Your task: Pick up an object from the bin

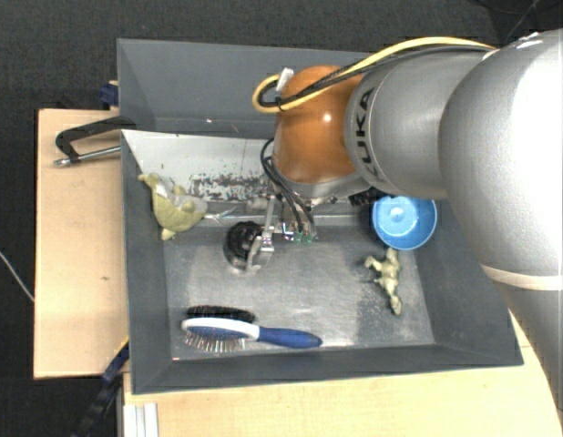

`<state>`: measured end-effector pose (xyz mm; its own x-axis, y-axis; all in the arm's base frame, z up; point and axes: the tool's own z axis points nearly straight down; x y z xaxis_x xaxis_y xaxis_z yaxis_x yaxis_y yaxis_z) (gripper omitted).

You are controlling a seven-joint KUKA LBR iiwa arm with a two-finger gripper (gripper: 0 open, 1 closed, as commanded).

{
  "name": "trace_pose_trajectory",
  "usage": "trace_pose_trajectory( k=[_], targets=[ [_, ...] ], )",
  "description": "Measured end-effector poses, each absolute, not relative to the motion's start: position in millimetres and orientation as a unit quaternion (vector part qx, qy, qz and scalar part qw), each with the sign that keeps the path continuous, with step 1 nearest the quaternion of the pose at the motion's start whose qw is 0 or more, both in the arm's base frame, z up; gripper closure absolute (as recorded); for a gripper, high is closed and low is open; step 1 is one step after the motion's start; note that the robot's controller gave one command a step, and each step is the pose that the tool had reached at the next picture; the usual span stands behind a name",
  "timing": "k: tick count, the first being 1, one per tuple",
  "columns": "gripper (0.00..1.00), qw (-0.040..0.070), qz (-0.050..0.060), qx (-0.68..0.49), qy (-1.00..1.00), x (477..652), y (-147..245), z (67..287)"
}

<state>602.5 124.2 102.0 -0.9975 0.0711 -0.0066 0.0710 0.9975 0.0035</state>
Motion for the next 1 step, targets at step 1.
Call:
trace_pose_trajectory(
  k=[1],
  targets=[
    [0.0, 0.003, 0.002, 0.091, 0.996, 601.8, 124.0, 115.1]
  ],
)
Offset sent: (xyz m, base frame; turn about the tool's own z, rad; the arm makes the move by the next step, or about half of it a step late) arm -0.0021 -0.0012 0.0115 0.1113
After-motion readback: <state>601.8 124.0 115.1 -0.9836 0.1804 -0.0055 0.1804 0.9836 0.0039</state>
